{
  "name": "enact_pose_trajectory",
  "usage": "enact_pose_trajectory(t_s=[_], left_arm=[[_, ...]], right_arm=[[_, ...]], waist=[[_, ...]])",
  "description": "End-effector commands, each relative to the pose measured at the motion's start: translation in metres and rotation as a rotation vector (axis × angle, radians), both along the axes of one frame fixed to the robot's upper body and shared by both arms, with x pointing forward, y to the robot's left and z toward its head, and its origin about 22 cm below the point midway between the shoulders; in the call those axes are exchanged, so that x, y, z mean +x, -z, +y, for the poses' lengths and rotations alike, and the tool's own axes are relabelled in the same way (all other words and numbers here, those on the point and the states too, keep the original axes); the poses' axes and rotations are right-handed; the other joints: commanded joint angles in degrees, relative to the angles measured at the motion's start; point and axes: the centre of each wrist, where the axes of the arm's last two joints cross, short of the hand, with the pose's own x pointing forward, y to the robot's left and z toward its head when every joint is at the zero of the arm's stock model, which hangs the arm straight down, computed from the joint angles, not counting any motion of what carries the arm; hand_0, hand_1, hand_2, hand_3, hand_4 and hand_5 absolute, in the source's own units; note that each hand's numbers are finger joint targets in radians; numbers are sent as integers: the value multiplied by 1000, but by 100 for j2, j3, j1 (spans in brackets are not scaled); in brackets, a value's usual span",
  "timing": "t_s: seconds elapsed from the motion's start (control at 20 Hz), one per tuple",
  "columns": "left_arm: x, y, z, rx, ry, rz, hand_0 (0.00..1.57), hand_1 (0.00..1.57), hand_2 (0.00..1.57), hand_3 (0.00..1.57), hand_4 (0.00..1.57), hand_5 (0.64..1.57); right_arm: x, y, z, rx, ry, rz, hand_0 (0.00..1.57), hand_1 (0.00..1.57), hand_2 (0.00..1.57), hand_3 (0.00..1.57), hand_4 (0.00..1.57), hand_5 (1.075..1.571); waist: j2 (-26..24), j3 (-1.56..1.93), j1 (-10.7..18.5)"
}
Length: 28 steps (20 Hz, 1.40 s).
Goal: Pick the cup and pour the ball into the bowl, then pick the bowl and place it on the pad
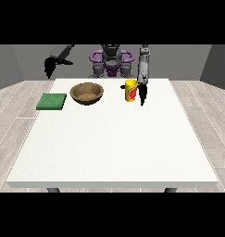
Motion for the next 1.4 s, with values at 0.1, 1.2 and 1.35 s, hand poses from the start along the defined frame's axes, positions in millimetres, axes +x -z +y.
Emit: enact_pose_trajectory(t_s=[0.1, 1.2, 1.35], left_arm=[[4, 10, -12, 0, -71, -65, 0, 0, 0, 0, 763, 1320], [70, -101, 59, 868, -237, 196, 1459, 1459, 1571, 1571, 1571, 1294], [72, -108, 48, 918, -173, 177, 1473, 1473, 1571, 1571, 1571, 1278]], right_arm=[[6, -23, -7, -29, -31, -47, 0, 0, 0, 0, 0, 1571], [-1, 25, -40, 24, 66, 213, 0, 0, 0, 0, 0, 1568], [0, 24, -57, 33, 108, 222, 0, 0, 0, 0, 0, 1568]], waist=[[294, -3, -247], [-1418, 14, 126], [-1340, 6, 384]])
